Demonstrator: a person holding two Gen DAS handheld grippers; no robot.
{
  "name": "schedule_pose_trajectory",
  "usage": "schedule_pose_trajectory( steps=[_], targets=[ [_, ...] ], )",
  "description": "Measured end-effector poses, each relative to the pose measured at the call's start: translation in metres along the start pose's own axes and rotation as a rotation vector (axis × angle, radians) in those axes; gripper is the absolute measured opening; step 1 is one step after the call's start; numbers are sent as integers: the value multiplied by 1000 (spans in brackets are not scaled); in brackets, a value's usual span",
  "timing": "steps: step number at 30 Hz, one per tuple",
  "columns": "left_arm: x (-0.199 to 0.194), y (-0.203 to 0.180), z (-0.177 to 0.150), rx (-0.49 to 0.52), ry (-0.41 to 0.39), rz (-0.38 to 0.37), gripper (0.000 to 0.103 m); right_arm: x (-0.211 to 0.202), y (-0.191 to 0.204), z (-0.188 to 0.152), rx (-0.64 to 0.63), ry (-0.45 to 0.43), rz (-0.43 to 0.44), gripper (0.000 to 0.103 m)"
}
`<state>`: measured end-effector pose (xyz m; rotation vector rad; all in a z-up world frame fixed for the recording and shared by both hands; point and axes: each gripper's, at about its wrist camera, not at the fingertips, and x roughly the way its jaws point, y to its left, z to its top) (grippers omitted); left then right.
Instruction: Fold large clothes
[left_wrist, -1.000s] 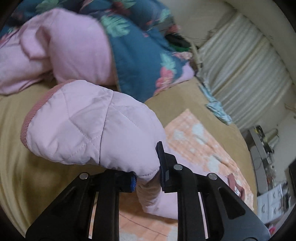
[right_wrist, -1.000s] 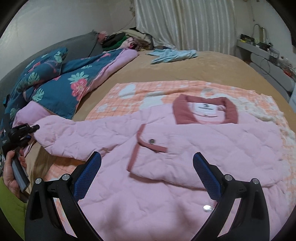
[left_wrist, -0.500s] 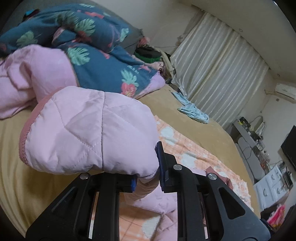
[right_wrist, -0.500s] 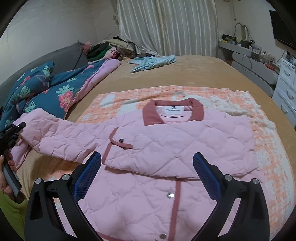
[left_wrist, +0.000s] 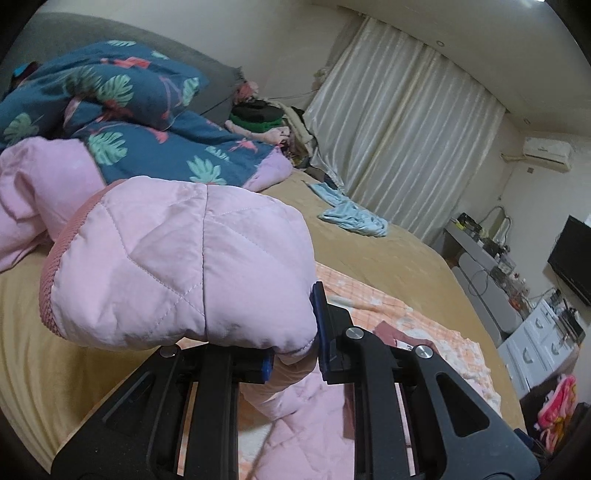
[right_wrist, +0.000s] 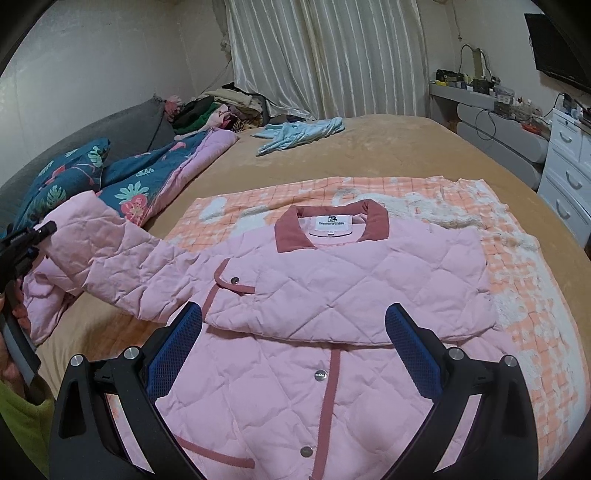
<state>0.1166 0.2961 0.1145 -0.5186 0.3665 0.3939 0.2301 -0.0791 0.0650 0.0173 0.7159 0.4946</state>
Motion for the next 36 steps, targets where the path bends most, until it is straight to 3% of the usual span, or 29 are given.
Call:
schedule_pose_trajectory(
  steps=[18, 26, 36],
  targets=[
    [16, -79, -9, 138, 24, -70, 10, -30, -32, 1, 45, -42, -7, 99],
    [28, -117, -23, 202, 43, -125, 10, -35, -52, -1, 53, -67, -71, 99],
    [45, -155, -45, 280, 83, -170, 10, -30, -75, -9, 113, -64, -49, 99]
  ],
)
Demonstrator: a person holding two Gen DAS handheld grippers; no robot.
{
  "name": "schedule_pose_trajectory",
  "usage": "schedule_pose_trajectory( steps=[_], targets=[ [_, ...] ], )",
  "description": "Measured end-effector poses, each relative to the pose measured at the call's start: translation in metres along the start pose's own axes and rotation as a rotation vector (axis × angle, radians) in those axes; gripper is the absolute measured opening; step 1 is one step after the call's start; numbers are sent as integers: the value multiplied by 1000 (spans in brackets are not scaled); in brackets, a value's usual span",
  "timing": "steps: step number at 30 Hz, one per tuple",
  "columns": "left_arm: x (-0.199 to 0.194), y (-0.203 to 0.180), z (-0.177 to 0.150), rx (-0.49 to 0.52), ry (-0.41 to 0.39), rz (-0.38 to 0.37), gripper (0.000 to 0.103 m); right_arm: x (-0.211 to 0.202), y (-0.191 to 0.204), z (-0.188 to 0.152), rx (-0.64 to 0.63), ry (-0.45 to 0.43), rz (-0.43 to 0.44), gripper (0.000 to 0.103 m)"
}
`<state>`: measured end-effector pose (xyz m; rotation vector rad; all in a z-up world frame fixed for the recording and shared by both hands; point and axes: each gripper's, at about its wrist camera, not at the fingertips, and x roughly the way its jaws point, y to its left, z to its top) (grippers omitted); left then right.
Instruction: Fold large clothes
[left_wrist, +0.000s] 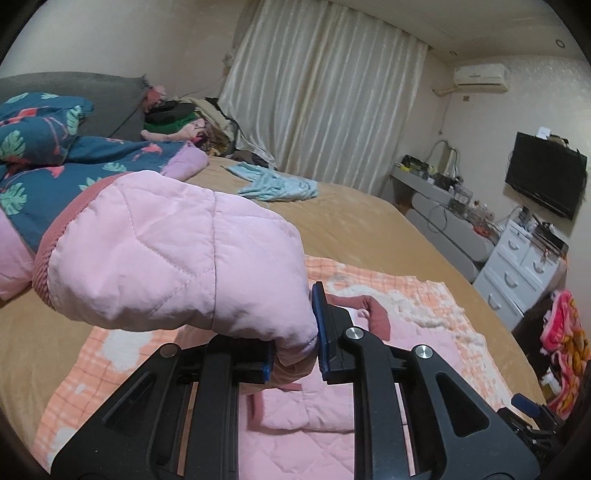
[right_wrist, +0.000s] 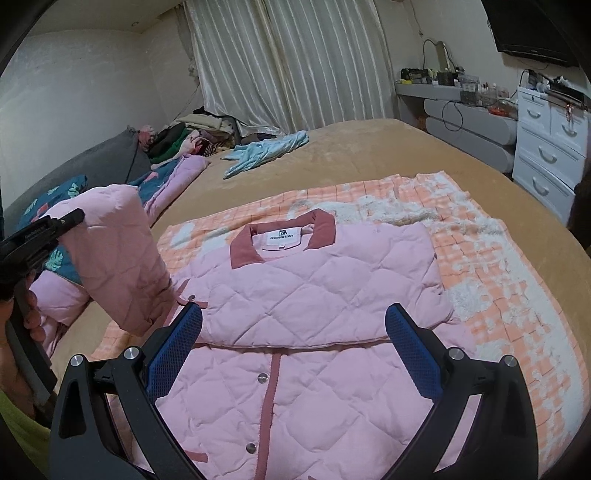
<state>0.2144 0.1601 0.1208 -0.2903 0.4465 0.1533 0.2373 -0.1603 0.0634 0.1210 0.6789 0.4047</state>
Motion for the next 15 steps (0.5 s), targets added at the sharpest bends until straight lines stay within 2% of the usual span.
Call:
schedule_pose_trajectory(
  steps=[15],
  targets=[
    [43, -61, -29, 146, 67, -55, 10, 19, -31, -8, 32, 27, -57, 99]
  ],
)
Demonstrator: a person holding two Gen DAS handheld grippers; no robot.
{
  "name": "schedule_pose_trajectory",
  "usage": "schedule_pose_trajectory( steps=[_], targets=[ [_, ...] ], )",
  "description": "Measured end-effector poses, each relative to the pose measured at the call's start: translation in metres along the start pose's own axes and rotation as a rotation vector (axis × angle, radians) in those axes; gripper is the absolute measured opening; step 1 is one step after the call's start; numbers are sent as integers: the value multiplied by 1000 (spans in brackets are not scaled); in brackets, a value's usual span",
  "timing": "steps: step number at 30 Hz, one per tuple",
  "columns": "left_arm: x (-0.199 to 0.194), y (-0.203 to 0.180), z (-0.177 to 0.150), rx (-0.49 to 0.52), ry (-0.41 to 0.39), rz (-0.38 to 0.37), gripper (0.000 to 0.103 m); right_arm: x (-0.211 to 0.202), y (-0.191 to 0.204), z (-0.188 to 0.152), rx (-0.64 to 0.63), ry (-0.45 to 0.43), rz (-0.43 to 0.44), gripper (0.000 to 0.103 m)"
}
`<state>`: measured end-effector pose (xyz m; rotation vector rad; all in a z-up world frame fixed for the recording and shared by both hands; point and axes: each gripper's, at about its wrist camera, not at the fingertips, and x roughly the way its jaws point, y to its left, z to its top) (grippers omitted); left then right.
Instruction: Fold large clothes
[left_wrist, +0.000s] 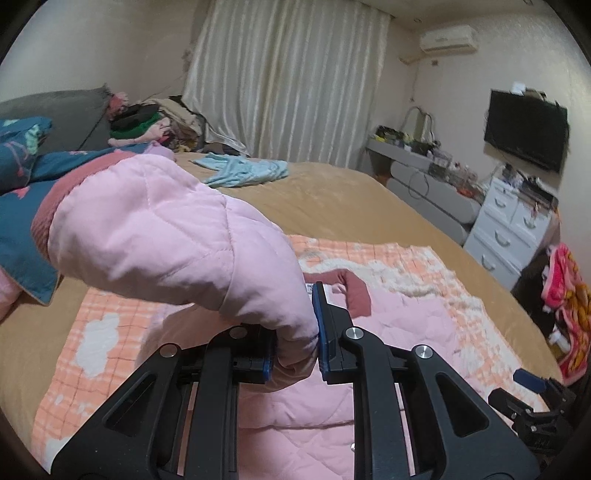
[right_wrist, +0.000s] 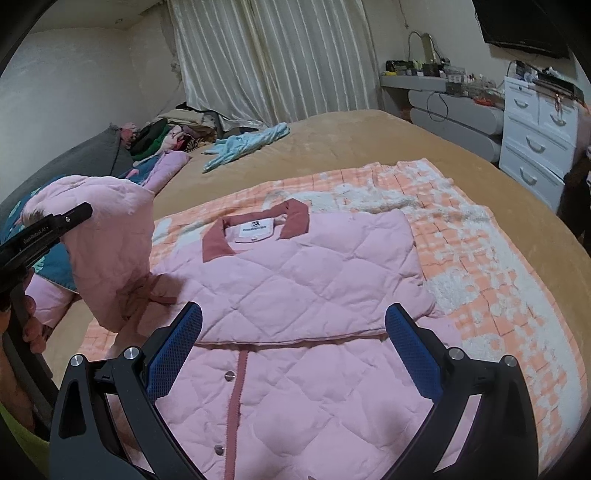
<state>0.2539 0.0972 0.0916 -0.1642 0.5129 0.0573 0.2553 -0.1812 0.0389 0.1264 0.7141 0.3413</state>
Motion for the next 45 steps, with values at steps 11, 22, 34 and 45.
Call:
schedule_pose_trajectory(
  steps=[11, 22, 34, 45],
  targets=[
    [47, -48, -28, 102, 93, -45, 10, 18, -36, -8, 66, 32, -30, 99],
    [84, -84, -64, 208, 182, -67, 10, 29, -72, -13, 146, 46, -57, 99],
    [103, -121, -107, 402, 252, -14, 26, 31, -98, -16, 221, 50, -78, 99],
    [90, -124, -150, 484, 461, -219, 83, 32, -105, -15, 243, 59, -92, 99]
  ],
)
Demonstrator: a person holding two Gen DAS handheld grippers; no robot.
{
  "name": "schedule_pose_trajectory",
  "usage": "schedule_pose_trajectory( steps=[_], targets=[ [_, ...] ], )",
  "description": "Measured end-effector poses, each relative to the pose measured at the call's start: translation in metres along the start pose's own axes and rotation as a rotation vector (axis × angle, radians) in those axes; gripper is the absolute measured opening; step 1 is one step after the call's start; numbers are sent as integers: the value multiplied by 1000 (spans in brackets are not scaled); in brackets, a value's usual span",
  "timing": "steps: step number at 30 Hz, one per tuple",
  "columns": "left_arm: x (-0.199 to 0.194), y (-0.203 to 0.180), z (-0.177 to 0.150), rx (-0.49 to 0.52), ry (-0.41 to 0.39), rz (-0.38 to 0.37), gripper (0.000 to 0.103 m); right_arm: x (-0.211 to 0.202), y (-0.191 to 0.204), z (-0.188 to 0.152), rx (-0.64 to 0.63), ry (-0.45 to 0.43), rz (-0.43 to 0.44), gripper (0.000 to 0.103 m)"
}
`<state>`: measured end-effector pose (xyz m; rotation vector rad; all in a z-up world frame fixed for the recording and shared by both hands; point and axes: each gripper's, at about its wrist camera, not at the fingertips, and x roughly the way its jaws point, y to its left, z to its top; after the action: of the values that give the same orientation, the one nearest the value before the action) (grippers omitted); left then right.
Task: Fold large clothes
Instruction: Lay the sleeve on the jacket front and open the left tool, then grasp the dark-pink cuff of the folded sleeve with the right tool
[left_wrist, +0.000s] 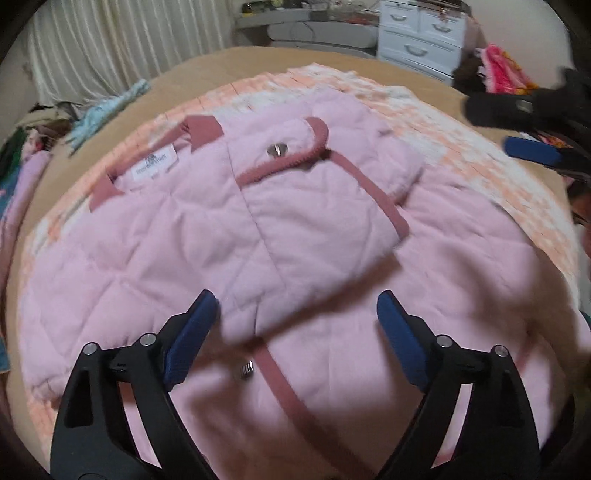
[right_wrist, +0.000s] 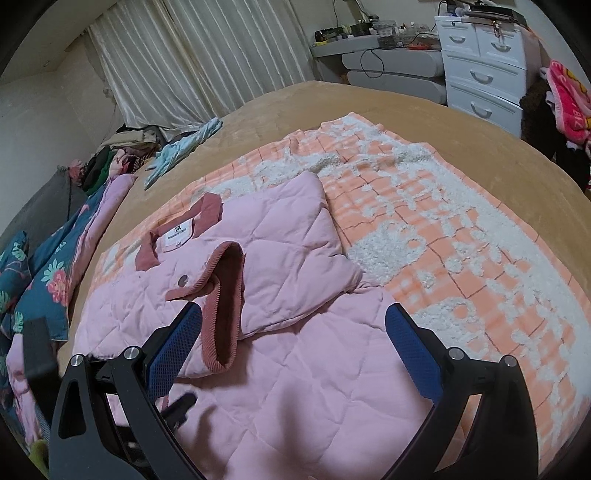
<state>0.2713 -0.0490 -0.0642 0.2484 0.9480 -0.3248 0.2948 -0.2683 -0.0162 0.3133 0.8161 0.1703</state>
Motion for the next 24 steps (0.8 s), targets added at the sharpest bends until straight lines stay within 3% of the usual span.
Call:
schedule_pose_trajectory(
  steps=[5, 10, 18, 24],
  targets=[
    [-21, 36, -17, -109, 17, -74, 92, 8, 11, -4, -20, 18, 5, 99],
    [-47, 86, -28, -223, -35, -62, 94, 23, 33, -9, -51, 56, 37, 99],
    [-65, 157, -38, -356, -104, 69, 94, 54, 68, -19, -58, 138, 111, 99],
    [-60, 194, -44, -414, -109, 98, 94, 81, 78, -27, -6, 172, 138, 99]
  ],
)
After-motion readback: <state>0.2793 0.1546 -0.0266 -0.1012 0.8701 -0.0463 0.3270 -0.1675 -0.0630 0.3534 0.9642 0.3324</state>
